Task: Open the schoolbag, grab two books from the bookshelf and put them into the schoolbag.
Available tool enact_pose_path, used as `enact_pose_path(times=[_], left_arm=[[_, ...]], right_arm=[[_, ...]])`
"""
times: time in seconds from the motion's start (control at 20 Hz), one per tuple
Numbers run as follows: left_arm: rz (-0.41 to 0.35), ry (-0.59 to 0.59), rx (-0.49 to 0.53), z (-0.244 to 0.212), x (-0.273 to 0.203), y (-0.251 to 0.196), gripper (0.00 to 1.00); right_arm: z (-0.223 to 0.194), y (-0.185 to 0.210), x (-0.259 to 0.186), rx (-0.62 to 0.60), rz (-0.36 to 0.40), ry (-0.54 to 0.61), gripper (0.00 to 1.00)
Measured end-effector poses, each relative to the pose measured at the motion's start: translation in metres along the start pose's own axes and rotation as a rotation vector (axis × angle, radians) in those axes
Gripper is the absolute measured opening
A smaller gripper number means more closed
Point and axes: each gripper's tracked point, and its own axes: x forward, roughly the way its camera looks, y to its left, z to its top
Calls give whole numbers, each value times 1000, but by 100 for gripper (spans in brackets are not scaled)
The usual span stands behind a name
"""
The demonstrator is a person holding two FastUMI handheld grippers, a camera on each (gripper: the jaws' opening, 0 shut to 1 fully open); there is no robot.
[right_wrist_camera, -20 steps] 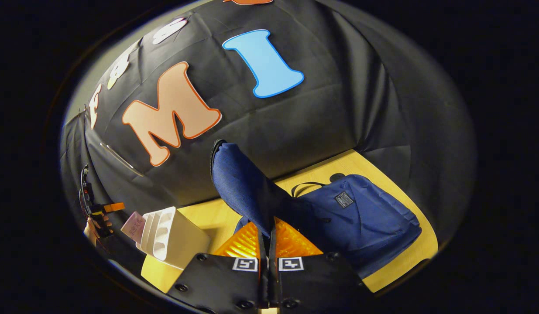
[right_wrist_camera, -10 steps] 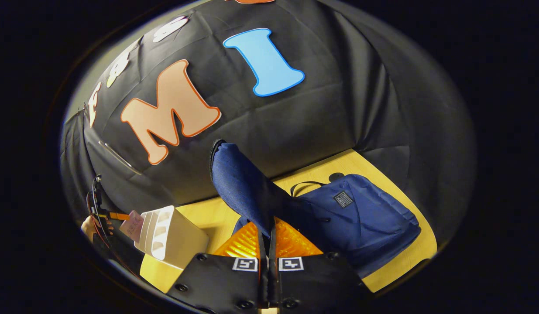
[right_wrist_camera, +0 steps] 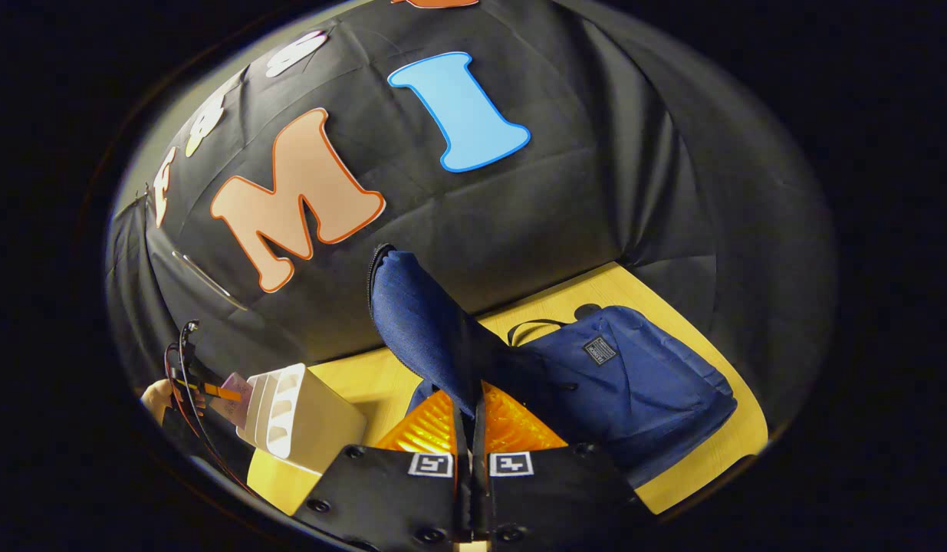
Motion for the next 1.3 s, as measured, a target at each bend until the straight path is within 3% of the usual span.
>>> enact_pose_path(times=[0.1, 0.2, 0.55, 0.6, 0.7, 0.75, 1.3], left_arm=[[-5, 31, 2, -6, 4, 2, 89], [-28, 57, 10, -10, 9, 1, 80], [-53, 107, 34, -17, 16, -6, 72], [-52, 121, 40, -19, 18, -5, 67], [-71, 115, 31, -16, 18, -10, 43], [-76, 109, 33, -17, 16, -10, 39], [-84, 29, -51, -7, -4, 8, 36]], right_arm=[[1, 0, 1, 1, -1, -1, 5], [0, -1, 1, -2, -1, 1, 2], [-1, -2, -1, -2, -3, 6, 2], [0, -3, 0, 0, -3, 4, 5], [0, -1, 1, 3, -4, 2, 5], [0, -3, -1, 4, -4, 1, 5], [-1, -1, 3, 12, -5, 8, 5]])
